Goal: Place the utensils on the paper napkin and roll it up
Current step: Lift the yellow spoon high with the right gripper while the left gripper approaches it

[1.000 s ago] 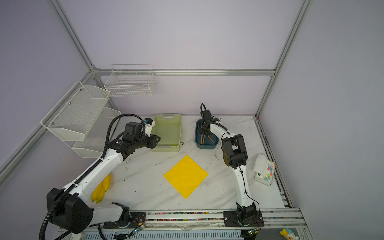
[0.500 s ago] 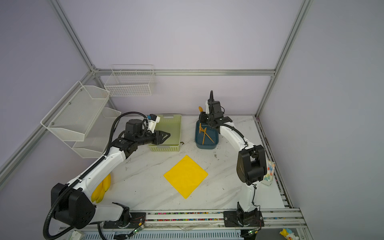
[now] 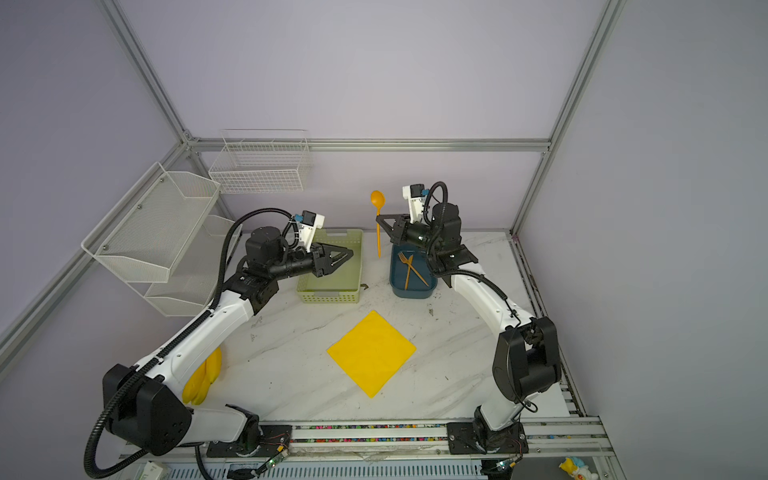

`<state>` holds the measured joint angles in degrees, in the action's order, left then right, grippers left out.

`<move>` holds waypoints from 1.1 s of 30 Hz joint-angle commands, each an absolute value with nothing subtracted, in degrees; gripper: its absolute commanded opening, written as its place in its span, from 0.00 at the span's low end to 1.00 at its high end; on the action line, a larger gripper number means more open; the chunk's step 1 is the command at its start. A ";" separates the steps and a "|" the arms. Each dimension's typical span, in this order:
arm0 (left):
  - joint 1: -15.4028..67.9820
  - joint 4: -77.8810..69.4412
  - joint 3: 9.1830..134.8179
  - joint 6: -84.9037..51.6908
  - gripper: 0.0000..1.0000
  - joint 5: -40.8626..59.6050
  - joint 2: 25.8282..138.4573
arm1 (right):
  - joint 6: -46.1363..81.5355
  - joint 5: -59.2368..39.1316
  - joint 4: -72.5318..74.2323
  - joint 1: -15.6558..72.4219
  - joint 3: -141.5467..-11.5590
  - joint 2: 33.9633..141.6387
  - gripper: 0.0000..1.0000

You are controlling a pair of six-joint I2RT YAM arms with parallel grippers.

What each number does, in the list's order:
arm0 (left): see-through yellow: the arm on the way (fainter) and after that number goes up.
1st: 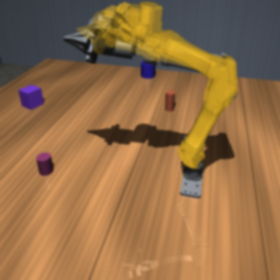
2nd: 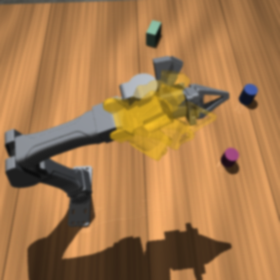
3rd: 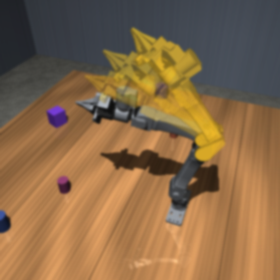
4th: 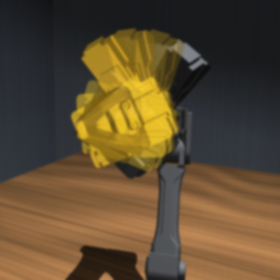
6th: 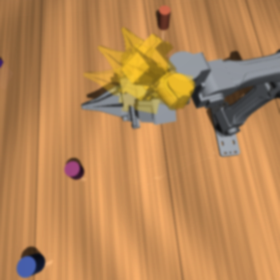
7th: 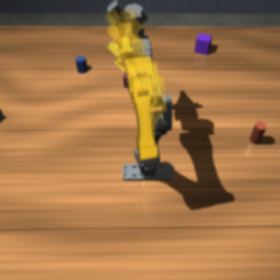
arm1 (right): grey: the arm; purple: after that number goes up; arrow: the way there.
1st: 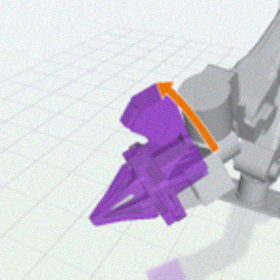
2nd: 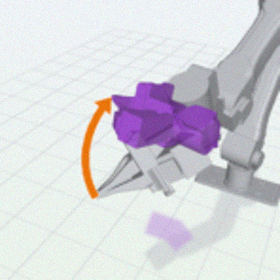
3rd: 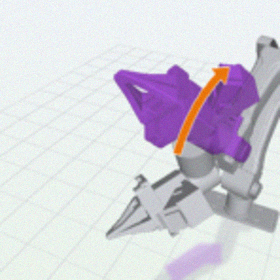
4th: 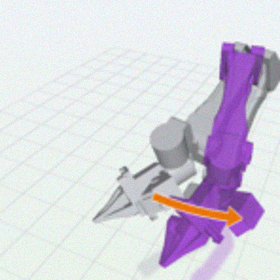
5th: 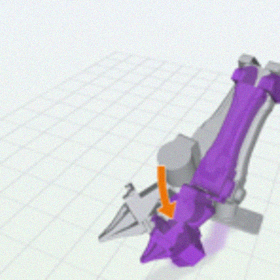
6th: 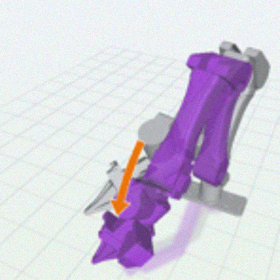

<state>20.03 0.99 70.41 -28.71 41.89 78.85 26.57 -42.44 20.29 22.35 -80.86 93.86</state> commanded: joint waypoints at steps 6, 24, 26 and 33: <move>20.68 1.21 79.81 -26.06 0.44 39.59 77.42 | 28.64 -46.23 25.97 26.53 -82.27 91.66 0.00; 20.74 2.22 82.62 -27.83 0.41 39.76 80.49 | 29.62 -44.95 25.47 29.09 -81.12 90.88 0.00; 20.75 1.68 82.89 -28.34 0.40 40.29 80.50 | 29.62 -44.82 25.35 29.28 -81.08 90.98 0.00; 20.74 1.36 84.24 -28.82 0.30 40.68 83.55 | 29.49 -44.86 24.74 29.58 -81.22 91.14 0.00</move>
<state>20.67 3.84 78.32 -28.12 39.75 83.35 29.32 -44.53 23.38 29.02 -81.10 92.29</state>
